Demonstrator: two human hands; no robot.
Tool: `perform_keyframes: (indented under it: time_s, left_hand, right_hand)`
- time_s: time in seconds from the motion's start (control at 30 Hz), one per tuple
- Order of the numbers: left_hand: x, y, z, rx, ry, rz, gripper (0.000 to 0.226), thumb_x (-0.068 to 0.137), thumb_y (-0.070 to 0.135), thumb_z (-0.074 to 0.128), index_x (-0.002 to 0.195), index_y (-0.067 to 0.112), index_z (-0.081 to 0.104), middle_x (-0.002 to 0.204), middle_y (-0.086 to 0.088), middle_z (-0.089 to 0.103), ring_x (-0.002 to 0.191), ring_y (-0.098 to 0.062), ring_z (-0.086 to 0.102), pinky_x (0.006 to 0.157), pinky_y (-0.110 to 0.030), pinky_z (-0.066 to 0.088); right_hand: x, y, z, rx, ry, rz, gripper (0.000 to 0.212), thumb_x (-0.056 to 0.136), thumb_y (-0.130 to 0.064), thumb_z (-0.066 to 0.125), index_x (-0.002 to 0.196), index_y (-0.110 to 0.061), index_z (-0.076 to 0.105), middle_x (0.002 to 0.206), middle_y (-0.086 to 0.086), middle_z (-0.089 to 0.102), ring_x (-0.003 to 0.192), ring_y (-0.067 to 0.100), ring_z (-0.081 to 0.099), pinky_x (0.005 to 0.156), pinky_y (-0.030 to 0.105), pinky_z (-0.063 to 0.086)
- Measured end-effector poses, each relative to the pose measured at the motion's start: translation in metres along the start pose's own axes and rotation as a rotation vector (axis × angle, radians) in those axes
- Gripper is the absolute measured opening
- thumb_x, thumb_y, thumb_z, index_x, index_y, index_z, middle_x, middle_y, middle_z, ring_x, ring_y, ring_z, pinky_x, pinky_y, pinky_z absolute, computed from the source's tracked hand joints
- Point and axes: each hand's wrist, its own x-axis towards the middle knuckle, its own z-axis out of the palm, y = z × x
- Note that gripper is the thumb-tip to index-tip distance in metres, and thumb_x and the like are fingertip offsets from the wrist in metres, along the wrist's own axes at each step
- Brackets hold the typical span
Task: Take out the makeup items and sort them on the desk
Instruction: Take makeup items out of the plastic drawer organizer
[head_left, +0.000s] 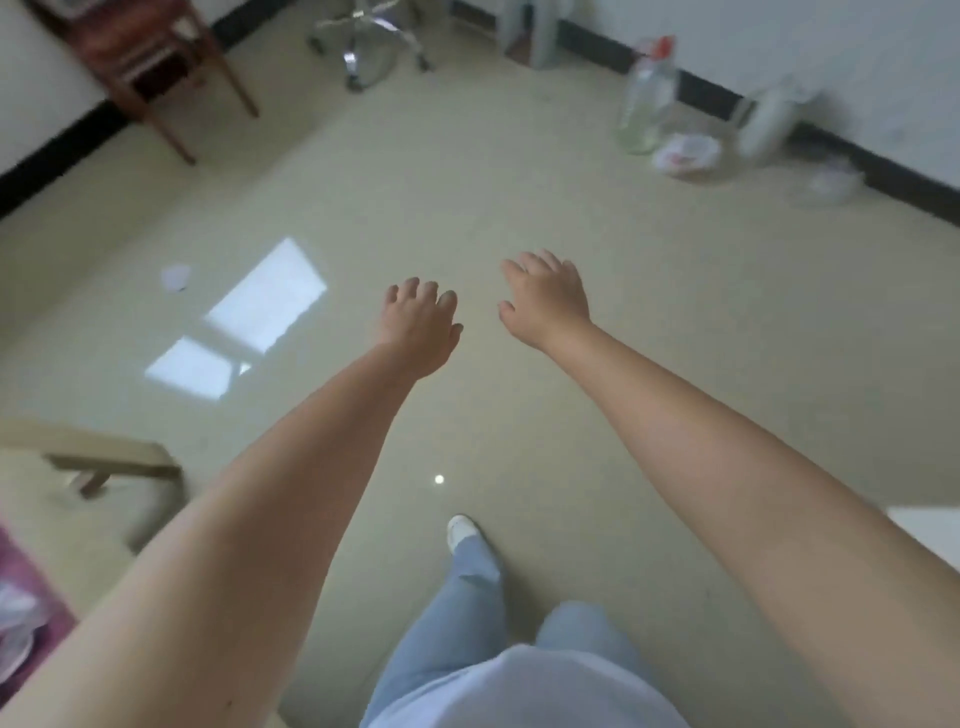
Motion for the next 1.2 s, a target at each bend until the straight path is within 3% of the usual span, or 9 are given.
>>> perform_keyframes:
  time_s: [0.27, 0.6, 0.9, 1.2]
  left_hand:
    - [0.036, -0.189, -0.001, -0.104, -0.046, -0.348, 0.043, 0.097, 0.033, 0.035, 0.130, 0.006, 0.039, 0.137, -0.014, 0.039, 0.132, -0.031, 0.028, 0.107, -0.040, 0.024]
    - [0.199, -0.348, -0.026, -0.256, -0.052, -0.606, 0.038, 0.096, 0.032, 0.038, 0.121, 0.004, 0.045, 0.128, -0.015, 0.046, 0.126, -0.030, 0.035, 0.100, -0.040, 0.031]
    - [0.318, -0.484, -0.043, -0.386, -0.099, -0.742, 0.038, 0.096, 0.032, 0.038, 0.121, 0.005, 0.045, 0.127, -0.014, 0.047, 0.126, -0.029, 0.034, 0.098, -0.039, 0.032]
    - [0.431, -0.709, -0.060, -0.370, -0.088, -0.773, 0.036, 0.096, 0.032, 0.038, 0.118, 0.005, 0.046, 0.128, -0.014, 0.045, 0.127, -0.029, 0.033, 0.098, -0.038, 0.031]
  right_hand:
    - [0.165, -0.167, 0.010, -0.065, -0.110, -0.309, 0.044, 0.090, -0.023, 0.044, 0.132, -0.011, 0.038, 0.137, 0.012, 0.041, 0.134, 0.027, 0.027, 0.111, 0.041, 0.021]
    - [0.404, -0.273, -0.003, -0.130, -0.178, -0.525, 0.036, 0.090, -0.021, 0.044, 0.123, -0.008, 0.044, 0.130, 0.014, 0.046, 0.130, 0.027, 0.032, 0.107, 0.039, 0.024]
    - [0.590, -0.369, -0.014, -0.164, -0.274, -0.641, 0.040, 0.090, -0.022, 0.045, 0.126, -0.008, 0.043, 0.132, 0.012, 0.045, 0.131, 0.027, 0.031, 0.110, 0.040, 0.023]
    - [0.784, -0.526, 0.002, -0.162, -0.276, -0.647, 0.035, 0.089, -0.019, 0.045, 0.122, -0.006, 0.046, 0.127, 0.014, 0.047, 0.128, 0.028, 0.032, 0.108, 0.038, 0.023]
